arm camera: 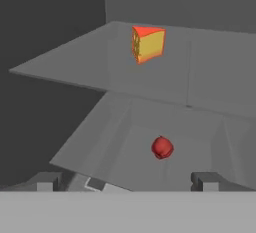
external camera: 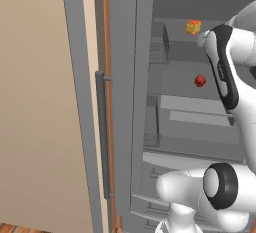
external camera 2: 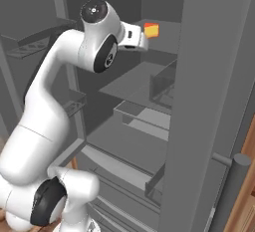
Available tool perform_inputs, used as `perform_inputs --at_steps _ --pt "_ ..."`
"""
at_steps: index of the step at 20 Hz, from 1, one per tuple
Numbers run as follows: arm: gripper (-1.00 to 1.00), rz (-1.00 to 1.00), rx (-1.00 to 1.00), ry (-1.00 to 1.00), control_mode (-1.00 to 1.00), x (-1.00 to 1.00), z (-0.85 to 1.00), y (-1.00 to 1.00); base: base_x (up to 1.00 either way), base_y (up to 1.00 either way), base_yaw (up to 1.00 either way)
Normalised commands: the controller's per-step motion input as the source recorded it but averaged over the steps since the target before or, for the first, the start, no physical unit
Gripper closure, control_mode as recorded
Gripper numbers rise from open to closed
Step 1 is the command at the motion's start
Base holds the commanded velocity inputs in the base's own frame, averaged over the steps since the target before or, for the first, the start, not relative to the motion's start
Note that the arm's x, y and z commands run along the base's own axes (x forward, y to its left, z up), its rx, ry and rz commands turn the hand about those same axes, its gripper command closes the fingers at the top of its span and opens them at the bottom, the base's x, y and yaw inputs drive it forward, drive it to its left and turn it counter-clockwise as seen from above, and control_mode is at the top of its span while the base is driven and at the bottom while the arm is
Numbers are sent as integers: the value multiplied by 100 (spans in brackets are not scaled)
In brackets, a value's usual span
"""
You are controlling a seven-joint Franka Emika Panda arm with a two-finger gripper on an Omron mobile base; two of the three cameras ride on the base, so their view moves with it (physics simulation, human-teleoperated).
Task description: Take the cheese, fish, and bell pepper from the fridge and place them on the plate on the dining counter to create an appetizer plate.
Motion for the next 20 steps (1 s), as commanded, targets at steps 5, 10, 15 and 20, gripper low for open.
perform_inputs --at_steps 5,10,15,20 --pt "-100 0 1 -4 -100 47 3 0 0 0 0" --pt "-100 0 0 -6 -100 31 10 0 0 0 0" --pt "-100 0 0 -4 -100 24 4 -1 0 0 0" --pt "-100 0 0 0 -100 27 0 -8 0 0 0"
